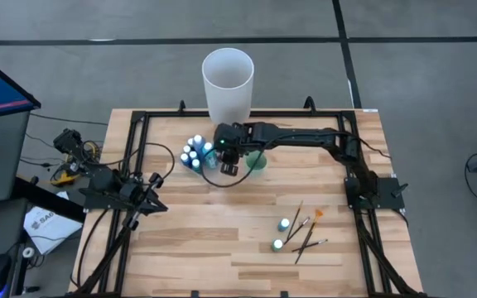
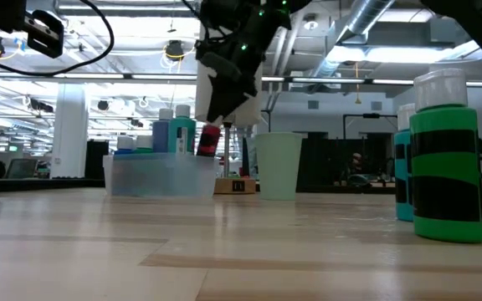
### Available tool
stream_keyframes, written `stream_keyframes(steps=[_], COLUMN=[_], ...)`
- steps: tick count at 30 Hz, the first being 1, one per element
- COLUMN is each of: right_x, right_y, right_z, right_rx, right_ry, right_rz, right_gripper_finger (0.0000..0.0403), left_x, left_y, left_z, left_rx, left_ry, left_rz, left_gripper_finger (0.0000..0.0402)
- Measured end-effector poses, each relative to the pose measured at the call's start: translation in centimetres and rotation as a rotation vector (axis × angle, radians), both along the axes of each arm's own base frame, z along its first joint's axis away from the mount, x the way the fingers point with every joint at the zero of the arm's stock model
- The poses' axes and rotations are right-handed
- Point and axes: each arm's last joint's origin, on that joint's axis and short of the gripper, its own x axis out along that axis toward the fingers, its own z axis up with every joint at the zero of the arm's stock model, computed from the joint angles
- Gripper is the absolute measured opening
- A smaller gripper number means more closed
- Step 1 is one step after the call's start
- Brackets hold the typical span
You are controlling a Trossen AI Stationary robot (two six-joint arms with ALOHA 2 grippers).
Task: Pick & Place Paint Supplies
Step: Put the red paint bottle into the transparent bin, then put the light blue paint bottle into the transparent bin
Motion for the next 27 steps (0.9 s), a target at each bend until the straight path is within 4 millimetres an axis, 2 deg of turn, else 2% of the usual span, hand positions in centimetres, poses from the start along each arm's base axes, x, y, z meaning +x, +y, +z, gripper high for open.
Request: stream_keyframes(steps=[9, 27], right_x=[0.3, 0.4], right_y=[-0.1, 0.1], right_z=[-1.7, -1.2], right_rx=[0.005, -0.019], right_ry=[0.053, 0.039], right_rz=[0.001, 0.040], right_gripper_finger=[0.0123, 0.0174], left_x=[0.0, 0.0], left_y=[0.0, 0.0], left_z=[0.0, 0.1], left_rx=[-0.003, -0.007], left_ry=[-0.004, -0.009], left_rz=[-0.001, -0.001], left_gripper_finger=[0.0002, 0.0002])
